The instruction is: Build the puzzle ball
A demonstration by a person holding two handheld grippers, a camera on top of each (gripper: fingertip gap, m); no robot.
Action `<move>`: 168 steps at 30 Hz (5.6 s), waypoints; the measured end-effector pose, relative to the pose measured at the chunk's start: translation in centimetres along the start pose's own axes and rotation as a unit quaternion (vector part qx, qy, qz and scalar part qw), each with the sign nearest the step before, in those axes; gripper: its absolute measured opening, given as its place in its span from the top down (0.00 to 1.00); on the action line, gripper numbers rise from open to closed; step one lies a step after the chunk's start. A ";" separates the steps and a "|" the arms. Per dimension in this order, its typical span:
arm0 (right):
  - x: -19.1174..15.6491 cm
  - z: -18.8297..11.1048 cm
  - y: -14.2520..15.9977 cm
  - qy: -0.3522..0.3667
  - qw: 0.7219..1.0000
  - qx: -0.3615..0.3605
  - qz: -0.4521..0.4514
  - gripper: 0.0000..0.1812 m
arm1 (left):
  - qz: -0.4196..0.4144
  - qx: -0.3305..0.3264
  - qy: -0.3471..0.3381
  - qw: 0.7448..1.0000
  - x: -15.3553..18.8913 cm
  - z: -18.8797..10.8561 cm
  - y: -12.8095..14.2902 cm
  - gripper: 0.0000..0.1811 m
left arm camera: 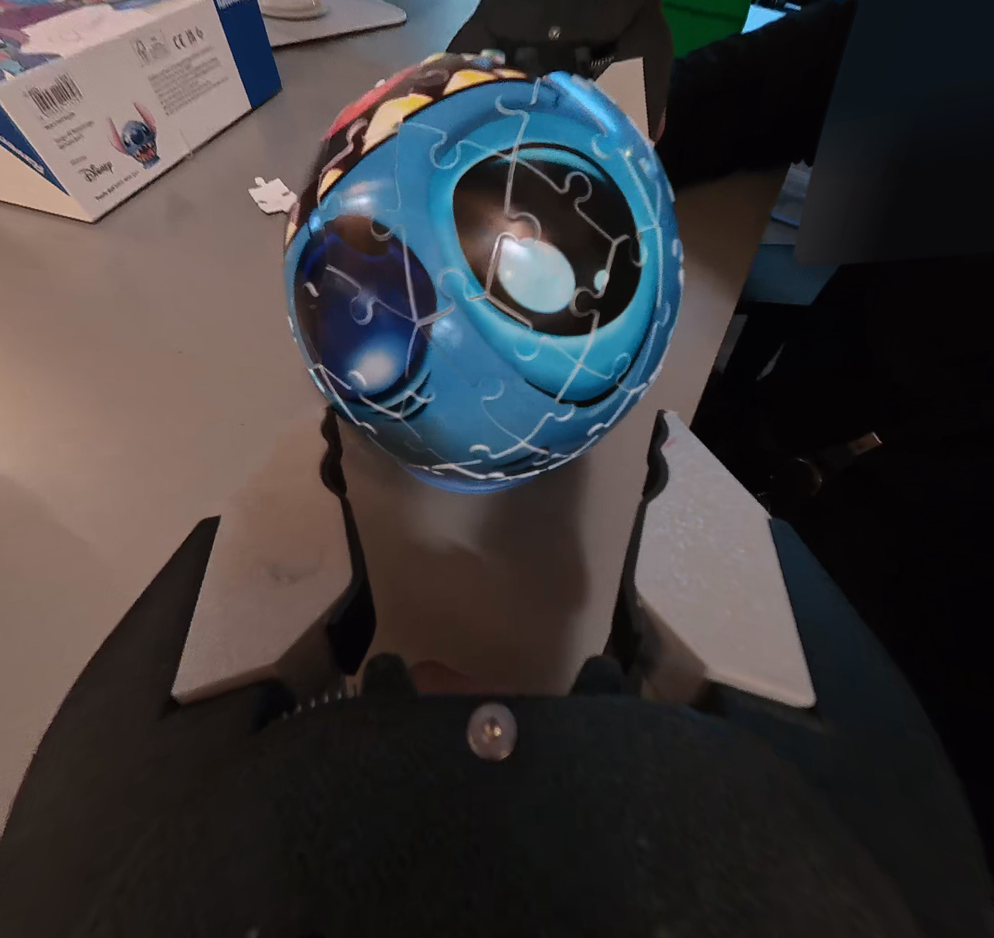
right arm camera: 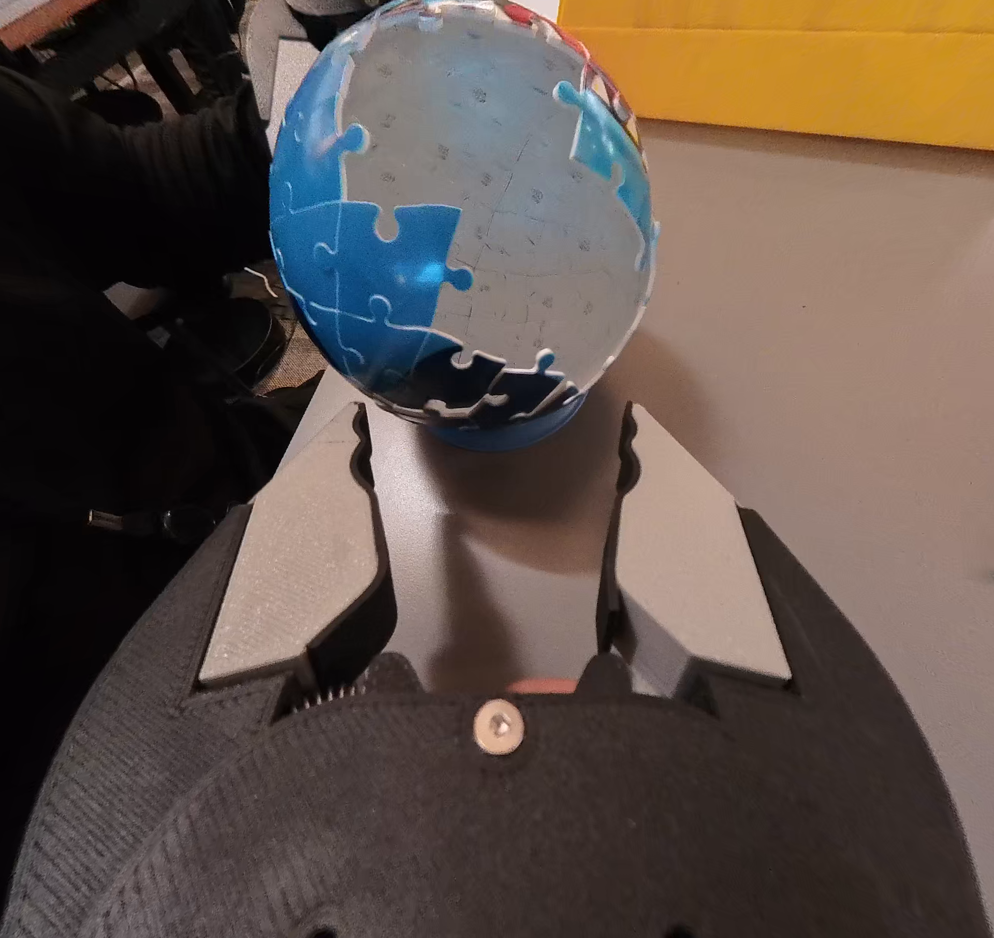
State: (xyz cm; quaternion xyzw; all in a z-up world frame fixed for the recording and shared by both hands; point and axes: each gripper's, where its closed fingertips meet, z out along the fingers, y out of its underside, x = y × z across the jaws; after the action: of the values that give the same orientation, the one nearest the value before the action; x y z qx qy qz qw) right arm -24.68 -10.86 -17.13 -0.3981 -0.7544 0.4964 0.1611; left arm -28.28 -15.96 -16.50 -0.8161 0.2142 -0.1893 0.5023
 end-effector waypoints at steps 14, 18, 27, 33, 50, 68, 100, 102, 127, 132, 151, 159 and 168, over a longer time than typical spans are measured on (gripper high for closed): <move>-1.1 1.1 0.1 -0.008 1.000 -0.016 -0.004 0.47 | 0.014 -0.011 -0.004 1.000 0.2 0.4 0.2 0.41; -1.2 1.1 0.1 -0.008 1.000 -0.014 -0.007 0.47 | 0.019 -0.020 -0.010 1.000 0.1 0.6 0.4 0.41; -1.4 -1.8 -0.2 -0.006 0.995 0.033 -0.090 0.51 | 0.006 -0.022 0.009 1.000 0.3 0.6 0.4 0.41; 0.5 -4.8 -0.9 0.030 0.981 0.050 -0.187 0.61 | 0.008 0.052 -0.018 0.998 -0.2 -1.1 -1.2 0.44; -0.6 -3.0 -1.6 -0.152 0.911 -0.074 -0.375 0.78 | -0.105 0.063 -0.171 0.978 3.0 0.6 0.2 0.38; -3.2 -1.0 -0.4 -0.246 0.878 -0.126 -0.391 0.92 | -0.178 0.162 -0.228 0.943 0.2 -0.2 -0.8 0.35; -5.6 -2.2 -2.1 -0.346 0.893 -0.079 -0.277 0.95 | -0.161 0.164 -0.206 0.951 0.7 0.0 -1.2 0.40; -5.6 -2.3 -2.1 -0.349 0.893 -0.080 -0.273 0.96 | -0.161 0.164 -0.204 0.952 0.7 0.0 -1.3 0.40; -3.5 -3.3 -2.6 -0.274 0.899 -0.108 -0.325 0.79 | -0.148 0.152 -0.198 0.957 1.1 0.5 -1.1 0.40; -2.1 -3.8 -2.7 -0.207 0.894 -0.127 -0.377 0.81 | -0.121 0.143 -0.213 0.959 1.8 -0.5 -2.2 0.41; 3.4 -8.4 1.1 -0.044 0.983 -0.077 -0.163 0.65 | -0.143 -0.088 -0.374 0.912 -4.0 -8.7 4.7 0.47; 5.9 -11.7 6.5 0.146 0.988 -0.042 -0.038 0.59 | -0.115 -0.209 -0.386 0.891 -8.2 -7.8 7.0 0.48; 8.2 -16.2 8.0 0.310 0.950 -0.021 0.042 0.58 | -0.179 -0.123 -0.324 0.921 -13.0 -4.3 5.9 0.53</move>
State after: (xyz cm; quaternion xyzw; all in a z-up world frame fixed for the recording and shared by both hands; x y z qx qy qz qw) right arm -15.99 6.96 -18.05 -0.5669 -0.6603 0.3388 0.3575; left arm -42.32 -14.52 -21.24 -0.9131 -0.0884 0.0261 0.3972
